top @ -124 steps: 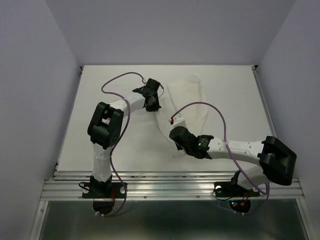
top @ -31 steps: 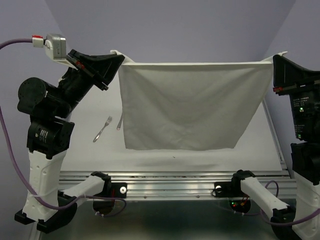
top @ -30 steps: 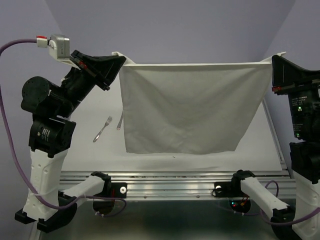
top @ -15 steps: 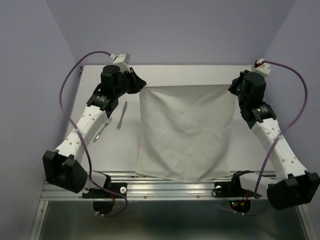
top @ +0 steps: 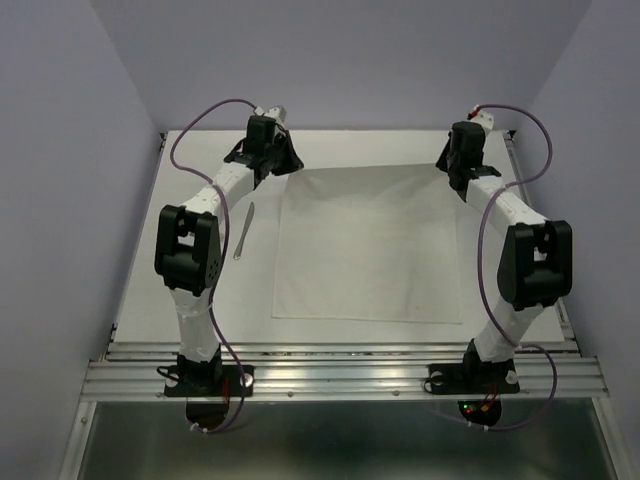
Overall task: Fold the napkin into a case and place the utensils inside
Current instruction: Flatten out the crumpled napkin at the center of the board, then fold and flatten the napkin at the center of the board.
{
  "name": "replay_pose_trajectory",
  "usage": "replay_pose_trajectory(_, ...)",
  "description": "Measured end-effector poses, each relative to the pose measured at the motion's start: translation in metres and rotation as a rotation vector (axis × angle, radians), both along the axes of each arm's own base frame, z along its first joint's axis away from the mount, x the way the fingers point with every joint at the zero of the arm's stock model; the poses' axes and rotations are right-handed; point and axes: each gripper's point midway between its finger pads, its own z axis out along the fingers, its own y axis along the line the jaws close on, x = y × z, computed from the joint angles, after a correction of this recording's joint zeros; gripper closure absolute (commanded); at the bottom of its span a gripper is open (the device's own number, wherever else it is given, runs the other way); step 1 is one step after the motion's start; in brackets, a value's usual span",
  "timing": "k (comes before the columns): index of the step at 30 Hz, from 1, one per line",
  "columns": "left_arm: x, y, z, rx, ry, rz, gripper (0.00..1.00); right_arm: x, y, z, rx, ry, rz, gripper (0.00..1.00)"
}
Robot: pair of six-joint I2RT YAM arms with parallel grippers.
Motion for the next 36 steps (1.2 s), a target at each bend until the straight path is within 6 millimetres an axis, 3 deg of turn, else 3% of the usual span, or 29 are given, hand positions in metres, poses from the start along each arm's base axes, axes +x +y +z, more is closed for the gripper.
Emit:
replay_pose_trajectory(5, 0.036, -0.003, 0.010, -0.004, -0.028, 0.012, 1.00, 0.042, -0.002, -0.006, 0.025, -0.027, 0.017, 0.99)
replay_pose_trajectory(12, 0.063, 0.005, 0.011, -0.003, -0.030, 0.032, 1.00, 0.072, 0.008, -0.002, 0.067, -0.059, 0.070, 0.99)
replay_pose_trajectory(15, 0.080, 0.012, 0.012, -0.006, -0.045, 0.047, 1.00, 0.081, 0.013, 0.007, 0.082, -0.083, 0.090, 0.99)
replay_pose_trajectory(20, 0.080, 0.019, 0.006, 0.000, -0.020, 0.053, 1.00, 0.080, 0.021, 0.007, 0.124, -0.085, 0.119, 0.99)
replay_pose_trajectory(25, 0.069, 0.022, -0.006, 0.014, 0.008, 0.044, 1.00, 0.053, 0.026, -0.007, 0.176, -0.019, 0.123, 0.99)
replay_pose_trajectory(31, 0.021, 0.032, -0.030, 0.042, 0.115, 0.039, 1.00, 0.011, 0.036, -0.009, 0.261, 0.051, 0.137, 0.99)
replay_pose_trajectory(35, -0.019, 0.038, -0.017, 0.050, 0.131, 0.034, 1.00, -0.034, 0.040, -0.016, 0.313, 0.107, 0.133, 0.99)
replay_pose_trajectory(36, -0.026, 0.039, -0.022, 0.055, 0.148, 0.032, 1.00, -0.040, 0.040, -0.016, 0.321, 0.114, 0.130, 0.99)
